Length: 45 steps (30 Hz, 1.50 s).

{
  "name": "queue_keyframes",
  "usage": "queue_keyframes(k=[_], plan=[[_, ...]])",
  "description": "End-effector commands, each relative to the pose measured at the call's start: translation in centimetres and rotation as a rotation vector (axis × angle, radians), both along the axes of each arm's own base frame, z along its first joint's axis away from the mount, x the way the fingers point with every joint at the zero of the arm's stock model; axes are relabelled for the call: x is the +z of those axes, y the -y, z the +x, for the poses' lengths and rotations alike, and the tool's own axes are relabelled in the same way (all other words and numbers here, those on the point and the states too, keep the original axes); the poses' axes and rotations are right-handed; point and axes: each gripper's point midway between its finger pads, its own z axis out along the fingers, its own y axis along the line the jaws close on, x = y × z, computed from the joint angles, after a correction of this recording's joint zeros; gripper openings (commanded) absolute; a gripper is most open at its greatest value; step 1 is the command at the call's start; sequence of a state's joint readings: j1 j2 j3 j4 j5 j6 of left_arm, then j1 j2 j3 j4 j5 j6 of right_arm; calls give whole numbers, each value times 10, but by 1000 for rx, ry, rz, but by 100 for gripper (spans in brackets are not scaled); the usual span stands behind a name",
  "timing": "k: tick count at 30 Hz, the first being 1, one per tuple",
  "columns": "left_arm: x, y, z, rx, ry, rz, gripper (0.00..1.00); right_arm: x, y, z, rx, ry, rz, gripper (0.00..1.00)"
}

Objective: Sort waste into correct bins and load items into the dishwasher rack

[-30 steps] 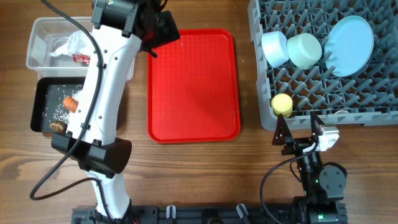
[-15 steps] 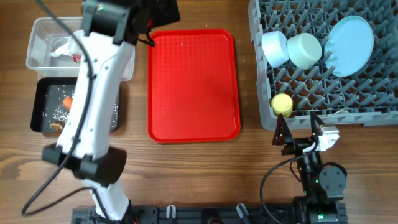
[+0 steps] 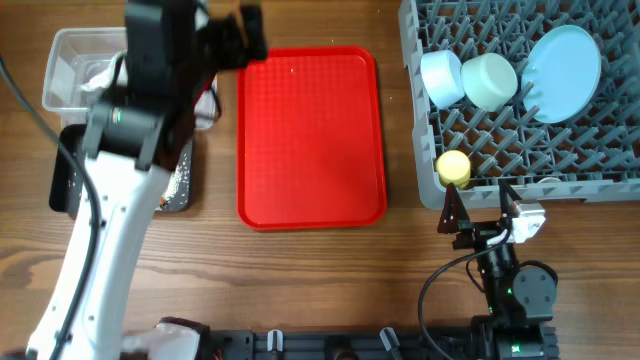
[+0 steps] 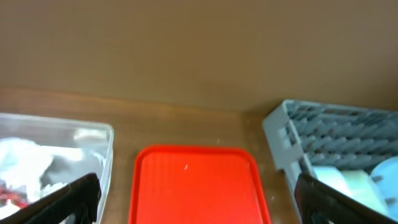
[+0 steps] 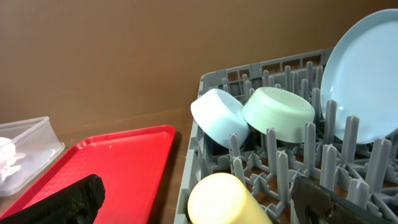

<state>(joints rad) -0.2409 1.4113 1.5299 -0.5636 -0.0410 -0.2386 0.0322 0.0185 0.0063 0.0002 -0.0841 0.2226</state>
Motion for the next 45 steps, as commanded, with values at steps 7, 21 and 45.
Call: queue_keyframes(k=[7, 21, 45], plan=[[-96, -54, -101, 23, 126, -51, 100, 1, 2, 0, -12, 8, -11, 100], [-183, -81, -174, 103, 277, -56, 100, 1, 2, 0, -12, 8, -10, 100], [-199, -87, -179, 134, 371, -49, 100, 1, 2, 0, -12, 8, -10, 100]])
